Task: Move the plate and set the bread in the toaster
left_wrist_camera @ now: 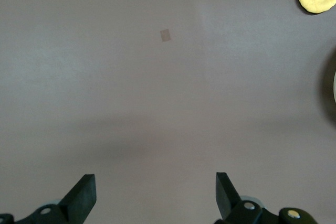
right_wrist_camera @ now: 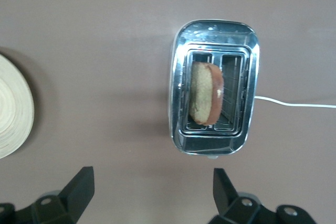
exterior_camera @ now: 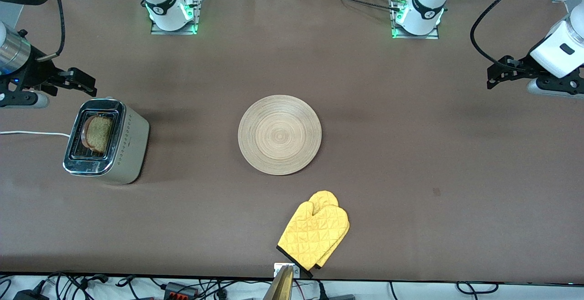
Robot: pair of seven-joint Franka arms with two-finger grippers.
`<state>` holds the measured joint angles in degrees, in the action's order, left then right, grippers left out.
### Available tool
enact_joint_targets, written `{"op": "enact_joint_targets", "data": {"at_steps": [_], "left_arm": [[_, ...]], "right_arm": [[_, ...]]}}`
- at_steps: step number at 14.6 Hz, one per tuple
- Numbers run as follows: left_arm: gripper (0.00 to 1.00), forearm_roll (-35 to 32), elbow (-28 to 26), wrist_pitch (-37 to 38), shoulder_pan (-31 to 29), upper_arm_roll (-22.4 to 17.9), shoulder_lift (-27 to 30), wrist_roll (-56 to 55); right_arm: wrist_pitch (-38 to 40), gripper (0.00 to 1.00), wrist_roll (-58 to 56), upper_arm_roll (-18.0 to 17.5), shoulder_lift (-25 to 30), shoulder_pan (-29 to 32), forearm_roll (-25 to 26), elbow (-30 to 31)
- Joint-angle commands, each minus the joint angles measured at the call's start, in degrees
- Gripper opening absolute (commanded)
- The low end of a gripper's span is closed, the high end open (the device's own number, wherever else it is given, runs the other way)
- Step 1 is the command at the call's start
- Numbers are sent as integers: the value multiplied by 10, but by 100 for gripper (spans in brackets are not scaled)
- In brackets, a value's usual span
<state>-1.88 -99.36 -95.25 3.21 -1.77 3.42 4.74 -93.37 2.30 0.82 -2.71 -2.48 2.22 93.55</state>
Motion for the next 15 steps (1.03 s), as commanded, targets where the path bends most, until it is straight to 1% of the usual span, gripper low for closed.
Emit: {"op": "enact_joint_targets", "data": {"at_steps": [1,5,11,15], "left_arm": [[100,2,11,13,1,0,0,-5],[100,2,11,13,1,0,0,-5],[100,2,11,13,1,0,0,-5],[100,1,11,13,2,0,0,-5]], "right_arm": [[-4,100,6,-7,16,6,1,17],[24,100,18,-9,-10,-5,2,-20],[47,100,13,-8,-10,-2,8,-29],[47,100,19,-6,-13,-1,7,-32]]}}
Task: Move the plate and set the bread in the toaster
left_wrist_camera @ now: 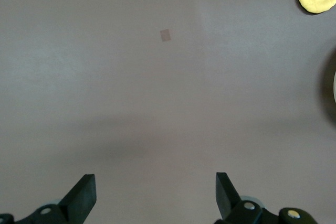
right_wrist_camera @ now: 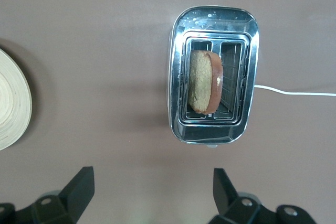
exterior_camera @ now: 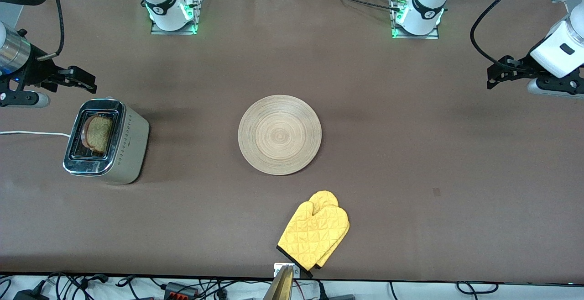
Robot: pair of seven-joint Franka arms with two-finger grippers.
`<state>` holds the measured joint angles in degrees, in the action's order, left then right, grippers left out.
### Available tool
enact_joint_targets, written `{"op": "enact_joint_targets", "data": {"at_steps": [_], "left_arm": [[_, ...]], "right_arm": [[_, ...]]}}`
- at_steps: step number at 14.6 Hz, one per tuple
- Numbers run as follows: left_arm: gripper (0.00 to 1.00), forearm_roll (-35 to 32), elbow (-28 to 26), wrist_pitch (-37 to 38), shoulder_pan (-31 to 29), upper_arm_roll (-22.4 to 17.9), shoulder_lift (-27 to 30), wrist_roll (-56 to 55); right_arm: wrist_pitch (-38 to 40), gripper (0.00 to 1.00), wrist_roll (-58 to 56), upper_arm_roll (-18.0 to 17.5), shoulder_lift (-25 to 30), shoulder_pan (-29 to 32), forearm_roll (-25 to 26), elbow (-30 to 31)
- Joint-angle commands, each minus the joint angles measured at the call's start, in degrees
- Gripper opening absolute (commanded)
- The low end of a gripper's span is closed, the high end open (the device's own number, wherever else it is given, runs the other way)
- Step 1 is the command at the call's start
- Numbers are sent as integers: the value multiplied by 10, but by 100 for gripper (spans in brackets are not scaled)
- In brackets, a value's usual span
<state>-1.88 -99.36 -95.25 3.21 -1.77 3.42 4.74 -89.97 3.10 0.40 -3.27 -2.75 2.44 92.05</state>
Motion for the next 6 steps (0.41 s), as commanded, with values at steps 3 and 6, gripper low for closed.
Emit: {"op": "enact_joint_targets", "data": {"at_steps": [3,6], "left_arm": [[100,1,11,13,2,0,0,-5],[100,1,12,13,3,0,0,-5]], "right_arm": [[13,100,8,0,-13,6,4,-17],[13,100,5,0,-12,6,5,-17]]}}
